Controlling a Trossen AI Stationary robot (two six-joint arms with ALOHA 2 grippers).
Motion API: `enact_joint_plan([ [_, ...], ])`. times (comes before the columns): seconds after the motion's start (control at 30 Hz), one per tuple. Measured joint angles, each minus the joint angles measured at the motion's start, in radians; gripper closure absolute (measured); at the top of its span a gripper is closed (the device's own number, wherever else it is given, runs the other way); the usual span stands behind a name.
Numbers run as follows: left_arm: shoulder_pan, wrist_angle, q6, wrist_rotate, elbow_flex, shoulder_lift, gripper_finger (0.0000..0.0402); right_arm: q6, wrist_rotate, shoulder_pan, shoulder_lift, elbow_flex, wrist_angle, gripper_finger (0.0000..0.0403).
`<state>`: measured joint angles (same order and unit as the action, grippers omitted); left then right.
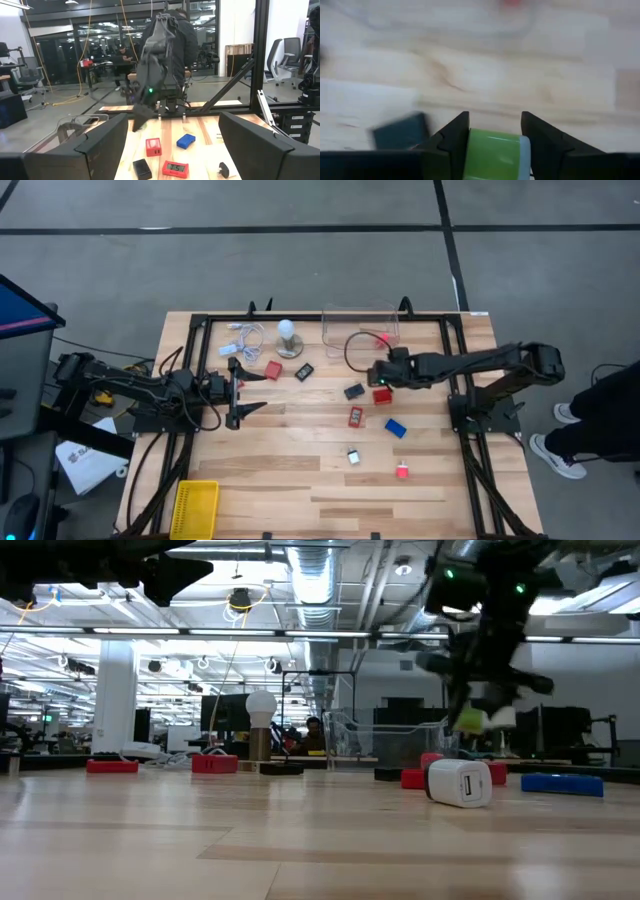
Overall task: Pick & Place Office items
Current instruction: Put the green charger adapter into the transparent bin
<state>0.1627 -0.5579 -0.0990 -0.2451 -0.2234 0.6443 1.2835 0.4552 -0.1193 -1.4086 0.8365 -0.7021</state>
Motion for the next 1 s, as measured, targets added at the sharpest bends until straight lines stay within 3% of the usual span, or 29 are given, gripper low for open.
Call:
enact_joint_plan([
  [0.23, 0.0, 0.0, 0.0, 0.0, 0.0, 0.0, 0.0092, -0.158, 0.07, -0.068, -0.005, 0.175, 0.003, 0.0252],
  [0.5, 0.0, 0.0, 0.0, 0.0, 0.0, 0.0, 0.0092, -0.339, 0.041, -0.228, -0.046, 0.321, 0.076, 0.0252],
  [0.77, -0.001, 0.0, -0.001, 0.0, 0.001, 0.0, 0.0092, -0.452, -0.1, -0.411, -0.252, 0.455, 0.066, 0.0252],
  [1.0, -0.002, 0.001, -0.006, 0.0, 0.001, 0.0, 0.0092, -0.533, -0.191, -0.476, -0.475, 0.628, 0.028, 0.0252],
])
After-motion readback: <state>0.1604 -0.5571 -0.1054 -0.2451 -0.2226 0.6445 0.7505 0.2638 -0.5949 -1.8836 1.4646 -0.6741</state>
